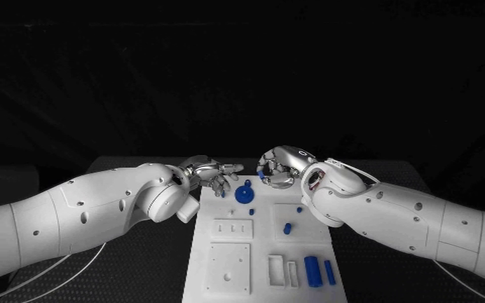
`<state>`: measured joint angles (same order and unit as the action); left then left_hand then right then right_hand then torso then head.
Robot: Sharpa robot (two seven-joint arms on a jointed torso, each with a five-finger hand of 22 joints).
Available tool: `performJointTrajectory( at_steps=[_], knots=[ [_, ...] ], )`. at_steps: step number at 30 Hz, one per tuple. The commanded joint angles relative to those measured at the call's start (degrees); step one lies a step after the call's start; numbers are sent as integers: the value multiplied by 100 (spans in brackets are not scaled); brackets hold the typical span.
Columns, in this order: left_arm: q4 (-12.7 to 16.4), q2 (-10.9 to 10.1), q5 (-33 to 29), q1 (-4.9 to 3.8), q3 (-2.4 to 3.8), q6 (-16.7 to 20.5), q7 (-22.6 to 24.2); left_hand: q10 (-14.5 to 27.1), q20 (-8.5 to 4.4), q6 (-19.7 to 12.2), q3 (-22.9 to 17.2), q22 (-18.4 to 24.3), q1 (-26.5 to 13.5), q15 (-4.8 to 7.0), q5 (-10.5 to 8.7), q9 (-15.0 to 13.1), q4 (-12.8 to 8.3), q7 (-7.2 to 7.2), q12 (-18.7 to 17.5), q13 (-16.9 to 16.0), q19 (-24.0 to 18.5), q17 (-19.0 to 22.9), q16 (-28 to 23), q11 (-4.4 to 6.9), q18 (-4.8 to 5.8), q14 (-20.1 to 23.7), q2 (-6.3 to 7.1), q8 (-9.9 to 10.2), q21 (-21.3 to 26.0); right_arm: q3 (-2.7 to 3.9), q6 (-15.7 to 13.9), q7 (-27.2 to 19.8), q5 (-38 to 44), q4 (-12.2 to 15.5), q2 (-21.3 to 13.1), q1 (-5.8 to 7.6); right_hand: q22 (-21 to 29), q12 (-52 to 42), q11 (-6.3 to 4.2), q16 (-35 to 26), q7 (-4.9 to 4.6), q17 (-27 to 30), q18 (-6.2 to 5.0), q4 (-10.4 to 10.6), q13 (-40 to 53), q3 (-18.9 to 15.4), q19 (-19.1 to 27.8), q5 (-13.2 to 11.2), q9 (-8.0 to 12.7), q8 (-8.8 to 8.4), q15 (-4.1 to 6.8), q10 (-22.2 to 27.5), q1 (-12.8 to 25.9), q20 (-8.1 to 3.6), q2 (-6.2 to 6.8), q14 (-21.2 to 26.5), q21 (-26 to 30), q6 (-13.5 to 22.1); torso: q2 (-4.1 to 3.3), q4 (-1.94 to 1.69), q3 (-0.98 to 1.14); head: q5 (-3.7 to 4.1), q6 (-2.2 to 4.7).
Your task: Assemble the parts on the task board
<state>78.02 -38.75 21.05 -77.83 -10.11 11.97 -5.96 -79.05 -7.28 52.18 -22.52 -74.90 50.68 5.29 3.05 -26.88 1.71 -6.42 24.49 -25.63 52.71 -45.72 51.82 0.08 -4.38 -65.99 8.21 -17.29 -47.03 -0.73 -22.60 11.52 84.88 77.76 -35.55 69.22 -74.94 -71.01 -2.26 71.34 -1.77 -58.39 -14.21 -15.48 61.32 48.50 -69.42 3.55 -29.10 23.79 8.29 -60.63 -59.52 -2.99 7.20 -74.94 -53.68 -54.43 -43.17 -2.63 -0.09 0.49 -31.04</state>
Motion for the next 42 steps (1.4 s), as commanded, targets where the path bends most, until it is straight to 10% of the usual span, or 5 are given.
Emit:
performJointTrajectory(
  at_steps=[1, 23, 42],
  knots=[
    [-5, 79, 305, -10, 2, -120, -270, 60, -326, -35, 6, -120, 119, -6, -13, 11, -34, -2, 54, -55, -52, 20, 51, -5, 44, 46, -13, 37, -56, -2, 125, 257, 292, 29, 80, -1, -77, -14, -14, -28, -210, -6, -79, 6, 4, 50, -46, -15, -188, 19, 18, -34, 1, -9, -13, -39, -21, -713, 30, -15, -9, -34, -15],
    [-1, 240, 493, -19, 2, -109, -435, 161, -340, -11, 76, -100, 248, -2, -11, 38, 18, -4, 185, -198, -95, 85, 133, -7, 62, 74, -79, 76, -133, -25, 169, 320, 351, 235, 254, -3, -76, -8, -14, -31, -209, -5, -79, 18, 4, 100, -61, 20, -219, 9, 19, -44, 13, -4, 7, -47, -20, -716, 15, -8, -2, -76, -4],
    [15, 270, 472, -19, 2, -163, -459, 239, -351, 108, 157, -84, 503, 7, 73, 57, -68, 16, 283, -308, -153, 178, 227, 12, 76, 107, -427, 74, -206, -65, 234, 321, 346, 267, 326, -3, -76, -6, -15, -33, -209, -5, -79, 22, 4, 112, -64, 25, -229, 5, 19, -46, 21, -3, 13, -49, -19, -717, 18, -5, -16, -74, -13]
  ],
)
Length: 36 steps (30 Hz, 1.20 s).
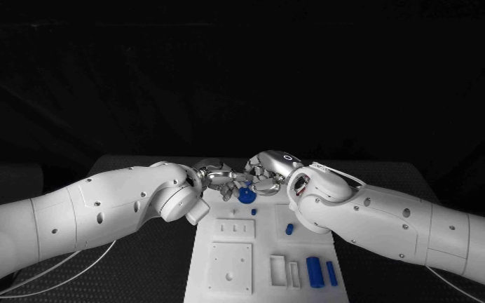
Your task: Assemble the parts on the task board
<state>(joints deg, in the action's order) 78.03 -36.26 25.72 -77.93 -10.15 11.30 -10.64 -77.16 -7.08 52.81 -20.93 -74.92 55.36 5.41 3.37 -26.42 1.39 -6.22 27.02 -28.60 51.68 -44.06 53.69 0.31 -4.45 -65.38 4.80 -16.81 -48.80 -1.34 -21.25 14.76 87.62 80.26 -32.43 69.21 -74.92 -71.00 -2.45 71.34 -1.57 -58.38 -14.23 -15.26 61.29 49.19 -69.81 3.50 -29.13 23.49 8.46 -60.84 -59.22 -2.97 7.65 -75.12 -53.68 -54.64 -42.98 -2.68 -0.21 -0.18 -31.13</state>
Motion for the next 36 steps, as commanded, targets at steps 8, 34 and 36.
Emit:
performJointTrajectory(
  at_steps=[8, 34, 36],
  knots=[
    [23, 26, -24, -9, 6, -100, 16, 73, -373, 129, 25, -74, 185, -4, 242, 13, -217, 11, 65, -52, -79, 67, 97, 1, 96, 63, -356, 14, -71, -18, 120, -15, 51, 23, 35, -1, -77, -7, 5, -34, -229, -5, -77, 2, 7, 48, -26, 32, -231, 34, 2, -26, -5, -4, -31, -31, -19, -696, 0, 2, -2, 1, -15],
    [31, 9, -35, -10, 6, -168, -39, 44, -373, 579, -324, 4, 308, -1, 801, -90, -1417, 109, 100, -110, -118, 295, 310, 85, 164, 96, -916, -128, -200, -43, 152, 23, 50, 7, 33, -2, -77, -4, 5, -37, -228, -5, -77, 4, 8, 61, -28, 35, -244, 28, 2, -27, 0, -3, -29, -32, -16, -695, 0, 1, 0, 13, -24],
    [32, 3, -34, -10, 6, -160, -38, 35, -374, 615, -373, 12, 270, 0, 803, -117, -1468, 119, 98, -110, -118, 311, 326, 93, 169, 95, -932, -145, -209, -43, 156, 24, 50, 6, 32, -2, -77, -4, 5, -37, -228, -5, -77, 4, 8, 62, -28, 35, -245, 28, 2, -27, 0, -2, -28, -32, -16, -695, 0, 1, -3, 20, -21]
  ],
)
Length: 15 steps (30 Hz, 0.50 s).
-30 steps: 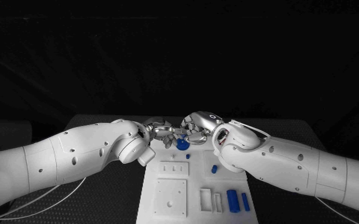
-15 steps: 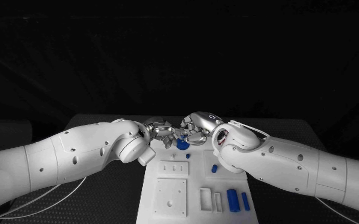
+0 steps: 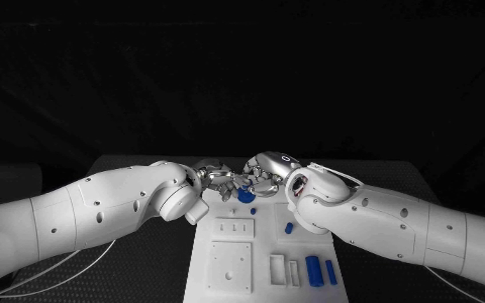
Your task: Assemble the parts on the task board
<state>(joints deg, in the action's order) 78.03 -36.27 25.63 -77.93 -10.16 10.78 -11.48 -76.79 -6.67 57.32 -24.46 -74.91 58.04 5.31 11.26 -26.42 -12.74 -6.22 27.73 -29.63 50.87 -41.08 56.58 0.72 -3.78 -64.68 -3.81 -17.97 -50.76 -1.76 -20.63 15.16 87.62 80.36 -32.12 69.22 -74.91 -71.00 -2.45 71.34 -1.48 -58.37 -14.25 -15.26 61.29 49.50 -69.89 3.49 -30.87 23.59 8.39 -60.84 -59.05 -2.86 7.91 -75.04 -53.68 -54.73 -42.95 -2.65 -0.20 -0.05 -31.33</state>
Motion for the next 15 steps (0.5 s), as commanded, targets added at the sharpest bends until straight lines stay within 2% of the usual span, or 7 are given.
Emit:
performJointTrajectory(
  at_steps=[1, 4, 10, 15],
  knots=[
    [32, 3, -25, -10, 8, -108, 46, -4, -416, 182, -41, 15, -17, 11, 14, -132, -68, 126, 26, -7, -38, 21, 42, 54, 104, 27, -78, -39, -15, -1, 99, -18, 50, -5, 1, -3, -78, -4, 4, -37, -238, -5, -75, 4, 9, 31, -19, 36, -70, 18, 10, -27, -17, -13, -53, -40, -16, -685, -3, -2, -5, 8, -4],
    [32, -1, -25, -10, 8, -106, 44, -11, -418, 228, -105, 26, -77, 11, 4, -175, -76, 138, 23, -7, -38, 42, 56, 62, 109, 31, -88, -65, -23, -1, 105, -21, 50, 1, 0, -3, -78, -4, 4, -38, -238, -5, -75, 4, 9, 33, -19, 38, -72, 17, 10, -27, -16, -13, -52, -40, -15, -685, -1, 0, -7, 3, -4],
    [34, -4, 35, -9, 8, -123, 4, -47, -433, 351, -318, 51, -216, 25, -169, -333, -33, 180, 31, -16, -29, 94, 119, 92, 110, 25, -23, -141, -64, -4, 99, -21, 48, 8, 6, -4, -78, -3, 4, -39, -238, -5, -75, 4, 9, 36, -19, 40, -75, 16, 10, -27, -15, -12, -51, -40, -15, -686, 0, -4, -3, 4, -7],
    [27, -7, 70, -9, 8, -99, -15, -111, -451, 425, -379, 56, -278, 51, -184, -442, -22, 215, 81, -47, -15, 93, 200, 125, 108, -13, -10, -193, -102, -4, 91, -15, 48, 18, -3, -4, -78, -3, 4, -39, -237, -5, -75, 4, 10, 38, -19, 43, -78, 15, 10, -27, -14, -12, -49, -41, -14, -686, 1, 0, -2, -4, -9]
  ],
)
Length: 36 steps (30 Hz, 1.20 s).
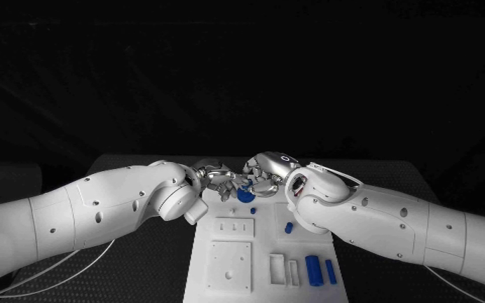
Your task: Assemble the parts on the task board
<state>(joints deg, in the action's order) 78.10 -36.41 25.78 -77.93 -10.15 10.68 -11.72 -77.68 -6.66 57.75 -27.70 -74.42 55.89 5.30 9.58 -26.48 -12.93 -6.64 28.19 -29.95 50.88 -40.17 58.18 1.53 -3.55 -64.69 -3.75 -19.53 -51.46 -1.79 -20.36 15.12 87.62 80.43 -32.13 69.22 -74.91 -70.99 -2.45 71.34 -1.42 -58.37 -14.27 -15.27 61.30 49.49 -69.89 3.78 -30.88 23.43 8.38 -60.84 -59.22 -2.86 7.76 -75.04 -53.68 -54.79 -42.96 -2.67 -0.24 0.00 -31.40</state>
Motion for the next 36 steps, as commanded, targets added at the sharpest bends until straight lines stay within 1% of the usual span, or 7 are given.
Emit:
performJointTrajectory(
  at_steps=[1, 6, 12, 15, 22, 29, 36],
  knots=[
    [20, 6, 60, -9, 6, -89, 6, -29, -455, 389, -65, 7, -70, 58, -8, -455, -5, 262, 44, -22, -13, 0, 55, 48, 85, -17, -16, -43, -39, -1, 64, -13, 46, 12, -5, -4, -78, -3, 4, -39, -244, -5, -73, 5, 8, 39, -19, 15, -78, 31, 10, -27, 3, -12, -35, -41, -14, -680, 1, 3, 1, -16, 0],
    [19, 10, 64, -9, 6, -71, 13, -97, -483, 462, -108, 4, -142, 97, 80, -601, -11, 303, 127, -75, 0, -21, 175, 87, 89, -60, -31, -99, -96, -1, 75, -62, -47, 4, -6, -4, -78, 0, 5, -42, -244, -4, -73, 7, 8, 45, -17, 23, -84, 27, 11, -26, 8, -10, -26, -40, -11, -677, 0, 3, 4, -14, -8],
    [20, 10, 64, -9, 6, -31, 30, -198, -536, 563, -100, -16, -370, 158, 479, -865, -136, 368, 288, -180, 24, -73, 400, 148, 97, -126, -118, -175, -217, -4, 98, -121, -179, -54, 1, -3, -73, 78, 29, -74, -273, 5, -73, 58, -29, 26, 1, 126, -106, -43, -9, 17, 63, -1, 84, -23, 15, -597, 3, 5, 4, -22, -22],
    [22, 6, 64, -9, 6, -36, 26, -251, -569, 638, -117, -29, -515, 197, 773, -1021, -240, 406, 419, -259, 43, -109, 550, 189, 100, -161, -150, -213, -295, -11, 38, -145, -223, -105, 11, -3, -76, 180, 65, -102, -321, 12, -73, 160, -87, -221, 23, 136, -96, -135, -51, 96, 265, 17, 435, 8, 26, -454, 2, 6, 7, -23, -21],
    [8, 4, 120, -9, 4, -59, 23, -300, -638, 752, -193, -45, -725, 274, 1004, -1309, -344, 473, 652, -388, 80, -151, 796, 256, 95, -202, -190, -234, -452, -20, -173, -247, -385, -219, -20, -3, -77, 381, 215, -195, -481, 36, -73, 319, -225, -574, 179, 70, -26, -424, -183, 319, 296, 21, 749, 135, 114, -15, 4, 11, 9, -27, -26],
    [13, -9, 576, -7, -1, -71, -10, -317, -685, 823, -241, -60, -774, 326, 1141, -1510, -357, 512, 819, -469, 100, -170, 956, 296, 88, -223, -163, -227, -578, -20, -474, -389, -481, -307, -245, -4, -71, 561, 495, -367, -756, 78, -65, 270, -394, -959, 568, 276, 155, -841, -456, 718, 189, 184, 859, 511, 334, 662, 5, 11, 11, -28, -21],
    [25, -24, 1600, -5, -32, -60, -204, -318, -719, 852, -271, -67, -750, 369, 1168, -1616, -361, 536, 904, -505, 131, -171, 1037, 325, 76, -246, -127, -213, -661, 7, -844, -903, -1112, -482, -620, -2, -87, 492, 534, -356, -794, 92, -73, 332, -480, -1001, 613, 668, 205, -865, -498, 775, 35, 259, 870, 566, 369, 673, 14, 6, 13, -60, -43]
  ],
)
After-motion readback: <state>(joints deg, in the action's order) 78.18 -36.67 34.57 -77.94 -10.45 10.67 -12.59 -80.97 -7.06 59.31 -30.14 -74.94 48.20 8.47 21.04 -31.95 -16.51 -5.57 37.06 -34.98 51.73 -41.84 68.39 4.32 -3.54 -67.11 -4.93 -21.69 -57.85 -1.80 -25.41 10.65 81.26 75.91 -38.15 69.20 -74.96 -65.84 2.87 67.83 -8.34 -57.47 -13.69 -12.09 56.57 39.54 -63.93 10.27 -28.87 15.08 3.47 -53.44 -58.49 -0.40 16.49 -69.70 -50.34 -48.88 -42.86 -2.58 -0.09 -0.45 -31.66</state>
